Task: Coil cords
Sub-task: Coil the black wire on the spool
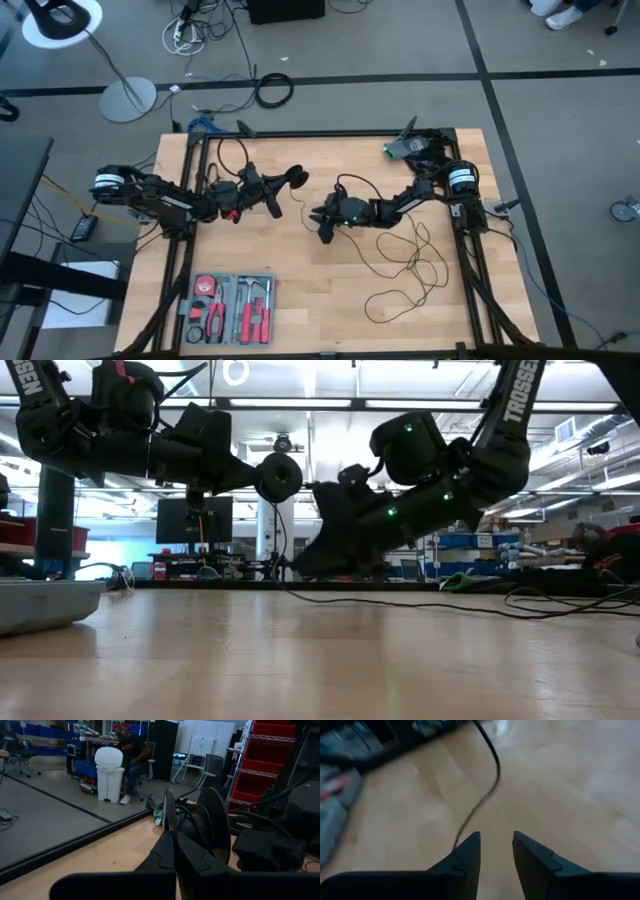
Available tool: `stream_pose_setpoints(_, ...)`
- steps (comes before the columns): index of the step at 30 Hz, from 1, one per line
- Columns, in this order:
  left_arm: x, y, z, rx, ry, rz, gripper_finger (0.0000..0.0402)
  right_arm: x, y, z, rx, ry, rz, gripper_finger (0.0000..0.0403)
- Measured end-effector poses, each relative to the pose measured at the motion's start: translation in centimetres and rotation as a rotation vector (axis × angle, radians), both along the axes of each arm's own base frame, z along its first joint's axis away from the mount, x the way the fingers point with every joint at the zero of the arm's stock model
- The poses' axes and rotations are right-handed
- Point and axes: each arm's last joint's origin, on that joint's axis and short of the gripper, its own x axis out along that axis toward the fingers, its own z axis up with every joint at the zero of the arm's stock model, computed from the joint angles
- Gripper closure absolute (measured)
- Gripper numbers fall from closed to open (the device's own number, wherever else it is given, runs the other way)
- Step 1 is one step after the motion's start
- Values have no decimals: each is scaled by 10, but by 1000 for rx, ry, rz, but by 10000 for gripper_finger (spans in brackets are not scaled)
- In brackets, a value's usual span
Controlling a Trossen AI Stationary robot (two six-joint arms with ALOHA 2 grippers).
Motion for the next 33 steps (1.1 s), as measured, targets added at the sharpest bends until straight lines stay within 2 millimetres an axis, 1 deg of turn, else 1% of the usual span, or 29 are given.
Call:
stream_pose_setpoints(3, 0, 0, 0, 4, 2, 1, 401, 6, 1, -6, -5, -114, 6, 286)
stream_pose_setpoints(6, 0, 0, 0, 4, 3, 0, 401, 9, 0, -21, -7, -165, 11, 287)
stream_pose_setpoints(8, 0, 0, 0, 4, 4, 1, 401, 11, -2, -26, 4, -187, 5, 287)
stream_pose_setpoints(17, 0, 0, 0, 3, 7, 1, 401, 22, -11, -25, -13, -194, -3, 294)
stream_pose_setpoints(19, 0, 0, 0, 3, 6, 1, 401, 22, -13, -26, -5, -184, -4, 316)
stream_pose_setpoints(22, 0, 0, 0, 3, 7, 1, 401, 21, -15, -27, -8, -173, 3, 381)
stream_pose_setpoints(23, 0, 0, 0, 3, 7, 1, 401, 21, -16, -27, -6, -172, 2, 390)
stream_pose_setpoints(25, 0, 0, -1, 3, 9, 1, 401, 18, -19, -25, 9, -171, -4, 393)
stream_pose_setpoints(28, 0, 0, -2, 2, 22, 0, 401, 7, -24, -18, 14, -133, -39, 399)
stream_pose_setpoints(31, 0, -1, -3, 1, 37, -24, 401, -9, -33, -1, -1, -57, -114, 400)
stream_pose_setpoints(33, 1, -1, -4, 1, 46, -37, 401, -20, -43, 12, -1, 11, -150, 401)
